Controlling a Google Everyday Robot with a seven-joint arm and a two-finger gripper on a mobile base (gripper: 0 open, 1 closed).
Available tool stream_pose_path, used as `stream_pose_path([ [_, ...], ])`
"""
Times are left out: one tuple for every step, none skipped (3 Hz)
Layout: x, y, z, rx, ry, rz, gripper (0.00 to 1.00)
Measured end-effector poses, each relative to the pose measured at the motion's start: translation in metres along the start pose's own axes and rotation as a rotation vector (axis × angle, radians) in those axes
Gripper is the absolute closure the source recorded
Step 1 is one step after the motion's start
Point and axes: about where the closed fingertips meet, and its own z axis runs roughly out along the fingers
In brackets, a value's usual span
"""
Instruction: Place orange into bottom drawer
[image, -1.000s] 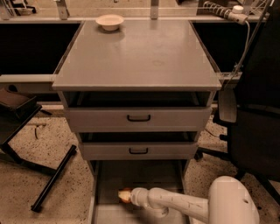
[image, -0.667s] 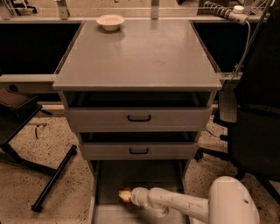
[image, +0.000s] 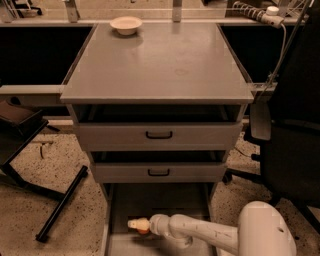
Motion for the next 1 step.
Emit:
stream_pose_path([
  [0.0,0.0,0.0,0.0,0.0,0.0,0.0],
])
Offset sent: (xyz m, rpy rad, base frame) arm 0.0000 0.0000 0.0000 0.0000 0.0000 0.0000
